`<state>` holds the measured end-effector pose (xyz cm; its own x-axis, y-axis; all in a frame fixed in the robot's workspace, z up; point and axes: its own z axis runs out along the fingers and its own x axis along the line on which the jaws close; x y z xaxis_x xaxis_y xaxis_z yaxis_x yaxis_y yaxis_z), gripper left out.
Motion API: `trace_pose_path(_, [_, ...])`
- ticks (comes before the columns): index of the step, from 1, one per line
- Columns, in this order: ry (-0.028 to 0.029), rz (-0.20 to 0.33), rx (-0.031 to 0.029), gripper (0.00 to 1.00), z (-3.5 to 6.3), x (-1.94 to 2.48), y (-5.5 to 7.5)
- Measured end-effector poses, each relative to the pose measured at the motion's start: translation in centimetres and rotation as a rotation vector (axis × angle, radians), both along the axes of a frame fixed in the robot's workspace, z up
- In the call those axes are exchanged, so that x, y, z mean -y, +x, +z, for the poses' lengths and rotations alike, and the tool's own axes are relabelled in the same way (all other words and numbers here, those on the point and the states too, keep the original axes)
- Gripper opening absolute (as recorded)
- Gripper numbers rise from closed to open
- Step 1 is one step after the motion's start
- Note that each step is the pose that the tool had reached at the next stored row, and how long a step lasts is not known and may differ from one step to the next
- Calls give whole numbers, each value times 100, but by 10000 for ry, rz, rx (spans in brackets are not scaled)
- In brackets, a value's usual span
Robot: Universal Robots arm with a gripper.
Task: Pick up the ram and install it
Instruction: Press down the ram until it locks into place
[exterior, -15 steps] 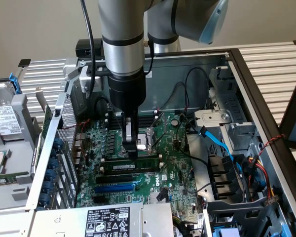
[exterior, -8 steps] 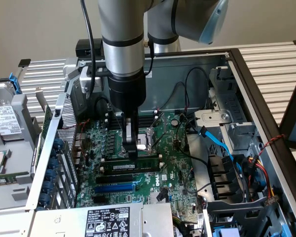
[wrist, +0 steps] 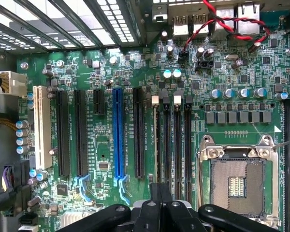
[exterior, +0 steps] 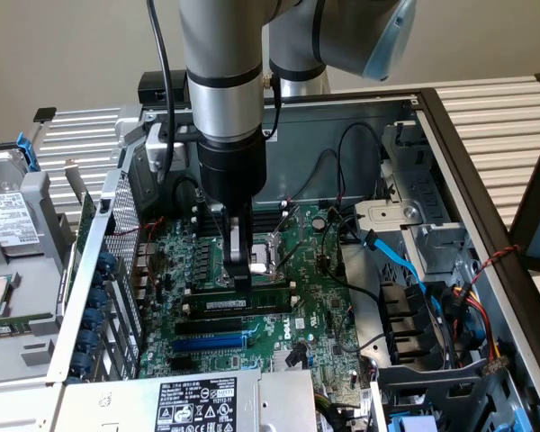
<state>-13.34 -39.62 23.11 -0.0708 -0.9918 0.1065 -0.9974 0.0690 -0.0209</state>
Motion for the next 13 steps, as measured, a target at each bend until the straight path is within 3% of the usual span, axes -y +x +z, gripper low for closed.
trace_pose_path(13, [0,-1,-1,11,-34,0,0])
